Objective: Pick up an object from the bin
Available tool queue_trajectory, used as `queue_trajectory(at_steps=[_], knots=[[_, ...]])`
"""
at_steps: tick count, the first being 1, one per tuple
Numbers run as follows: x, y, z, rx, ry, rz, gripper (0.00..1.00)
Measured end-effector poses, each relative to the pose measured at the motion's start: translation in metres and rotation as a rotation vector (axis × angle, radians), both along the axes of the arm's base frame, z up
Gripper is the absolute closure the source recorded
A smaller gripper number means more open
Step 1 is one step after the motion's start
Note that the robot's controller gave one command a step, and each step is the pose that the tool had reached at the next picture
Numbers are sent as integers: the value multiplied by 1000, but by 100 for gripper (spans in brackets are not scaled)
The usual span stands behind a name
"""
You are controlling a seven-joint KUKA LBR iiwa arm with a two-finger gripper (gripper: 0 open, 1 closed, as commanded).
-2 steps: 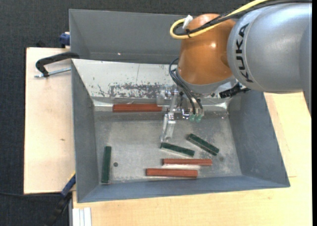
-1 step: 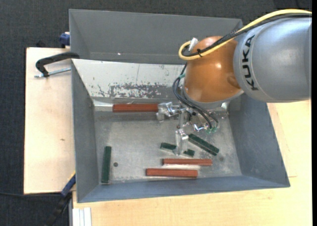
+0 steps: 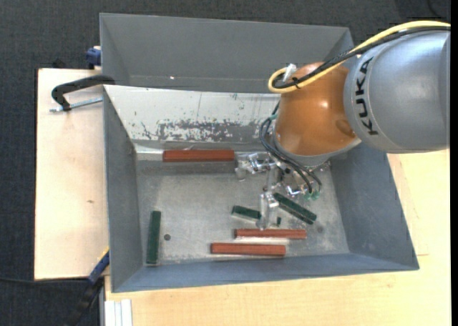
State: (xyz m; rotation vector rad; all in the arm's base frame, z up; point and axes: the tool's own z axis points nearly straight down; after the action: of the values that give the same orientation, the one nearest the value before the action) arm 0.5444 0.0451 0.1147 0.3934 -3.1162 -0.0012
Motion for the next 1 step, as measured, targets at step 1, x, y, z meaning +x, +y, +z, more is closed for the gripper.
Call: queue_trajectory(at_steps=[1], knots=[[-17,-17,-41,-2,3,107,100]])
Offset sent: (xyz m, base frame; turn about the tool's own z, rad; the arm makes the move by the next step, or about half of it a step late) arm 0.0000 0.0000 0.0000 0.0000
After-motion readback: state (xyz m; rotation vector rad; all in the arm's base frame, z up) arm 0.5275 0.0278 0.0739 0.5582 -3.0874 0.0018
